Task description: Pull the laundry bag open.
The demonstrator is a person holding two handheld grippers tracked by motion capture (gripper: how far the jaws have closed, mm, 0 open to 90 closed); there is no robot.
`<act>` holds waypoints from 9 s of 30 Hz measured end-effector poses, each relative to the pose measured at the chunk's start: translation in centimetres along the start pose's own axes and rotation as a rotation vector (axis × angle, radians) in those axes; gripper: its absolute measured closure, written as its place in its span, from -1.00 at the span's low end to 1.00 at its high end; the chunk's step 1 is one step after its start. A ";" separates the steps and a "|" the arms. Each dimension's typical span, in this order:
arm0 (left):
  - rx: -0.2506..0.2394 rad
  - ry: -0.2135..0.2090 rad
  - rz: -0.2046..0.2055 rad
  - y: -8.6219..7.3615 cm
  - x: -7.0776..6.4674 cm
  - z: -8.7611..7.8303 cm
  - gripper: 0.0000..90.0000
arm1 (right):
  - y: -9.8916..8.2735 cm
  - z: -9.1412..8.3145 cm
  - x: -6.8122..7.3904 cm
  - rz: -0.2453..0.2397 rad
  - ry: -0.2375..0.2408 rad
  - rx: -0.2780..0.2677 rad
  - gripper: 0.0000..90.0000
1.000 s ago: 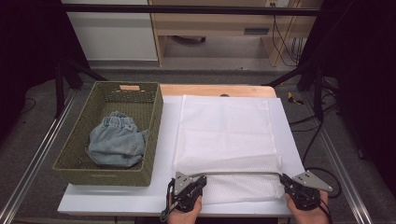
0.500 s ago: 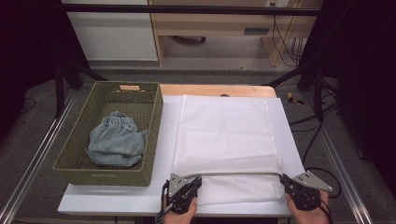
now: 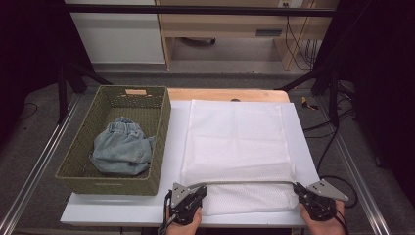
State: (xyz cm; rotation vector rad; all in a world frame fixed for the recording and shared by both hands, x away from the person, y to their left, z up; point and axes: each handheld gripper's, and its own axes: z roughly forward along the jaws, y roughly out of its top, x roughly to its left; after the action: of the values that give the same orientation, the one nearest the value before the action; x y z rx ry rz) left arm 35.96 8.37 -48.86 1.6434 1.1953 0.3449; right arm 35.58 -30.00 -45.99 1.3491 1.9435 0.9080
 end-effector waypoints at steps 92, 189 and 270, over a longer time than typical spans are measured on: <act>-0.012 0.097 -0.015 -0.5 3.5 -3.7 0.93 | -0.4 0.1 -0.3 0.001 0.013 0.059 0.90; -0.046 0.041 0.079 -0.9 1.5 -0.7 -0.33 | 1.0 -0.5 1.6 -0.066 0.041 -0.090 -0.77; 0.158 0.010 0.382 2.5 2.3 -5.4 -0.62 | 6.4 7.0 15.4 -0.513 0.389 0.013 -0.08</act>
State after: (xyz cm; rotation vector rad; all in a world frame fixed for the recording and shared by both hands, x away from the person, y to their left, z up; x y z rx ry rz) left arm 34.58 13.37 -45.18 2.0133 0.9305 0.5070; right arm 39.84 -12.39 -46.31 0.6448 2.4295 0.9406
